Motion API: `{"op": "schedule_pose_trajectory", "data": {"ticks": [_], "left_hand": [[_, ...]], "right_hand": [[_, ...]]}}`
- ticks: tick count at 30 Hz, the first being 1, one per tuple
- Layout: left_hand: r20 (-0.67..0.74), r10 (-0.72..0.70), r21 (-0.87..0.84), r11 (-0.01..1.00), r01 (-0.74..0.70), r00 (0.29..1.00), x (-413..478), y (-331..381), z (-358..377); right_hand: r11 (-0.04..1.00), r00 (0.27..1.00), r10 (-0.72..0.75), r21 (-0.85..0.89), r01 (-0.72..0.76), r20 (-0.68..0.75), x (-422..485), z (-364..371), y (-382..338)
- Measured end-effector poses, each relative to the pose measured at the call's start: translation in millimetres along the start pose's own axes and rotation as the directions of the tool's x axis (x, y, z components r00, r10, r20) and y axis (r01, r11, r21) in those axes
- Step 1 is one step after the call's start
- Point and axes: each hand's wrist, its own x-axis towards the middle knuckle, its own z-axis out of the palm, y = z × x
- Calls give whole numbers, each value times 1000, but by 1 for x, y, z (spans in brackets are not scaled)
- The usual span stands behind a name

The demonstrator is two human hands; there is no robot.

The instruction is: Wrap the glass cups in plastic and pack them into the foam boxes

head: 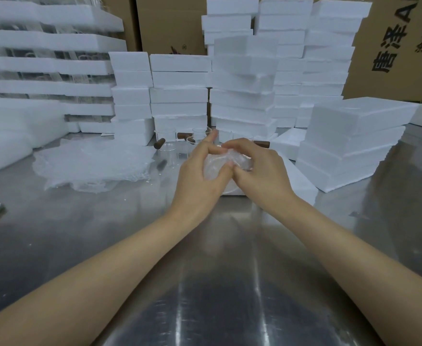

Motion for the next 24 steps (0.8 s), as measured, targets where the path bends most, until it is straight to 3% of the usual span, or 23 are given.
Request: {"op": "schedule_pose_trajectory", "data": {"ticks": [3, 6, 11, 15, 19, 22, 24], "left_hand": [[19, 68, 17, 998, -68, 997, 1, 0, -4], [-15, 97, 28, 995, -97, 995, -2, 1, -6], [-96, 46, 22, 999, -44, 994, 1, -1, -4], [-142, 21, 34, 999, -16, 990, 1, -2, -2], [-110, -4, -13, 1000, 3, 994, -3, 1, 1], [-137, -71, -114, 992, 56, 988, -4, 6, 5], [-116, -117, -114, 988, 104, 986, -3, 7, 8]], "right_hand": [[1000, 1000, -14, 10, 14, 0, 0, -2, -1], [989, 996, -84, -126, 82, -7, -3, -4, -3], [931, 986, -167, -332, 152, -16, -6, -5, -9], [901, 985, -172, -398, 170, 30, -4, -3, -6], [957, 993, -117, -267, 110, -10, -5, 0, -3], [998, 992, 6, 64, 2, -128, -1, 0, 3], [981, 989, 10, 191, 19, -149, -3, 5, 0]]}}
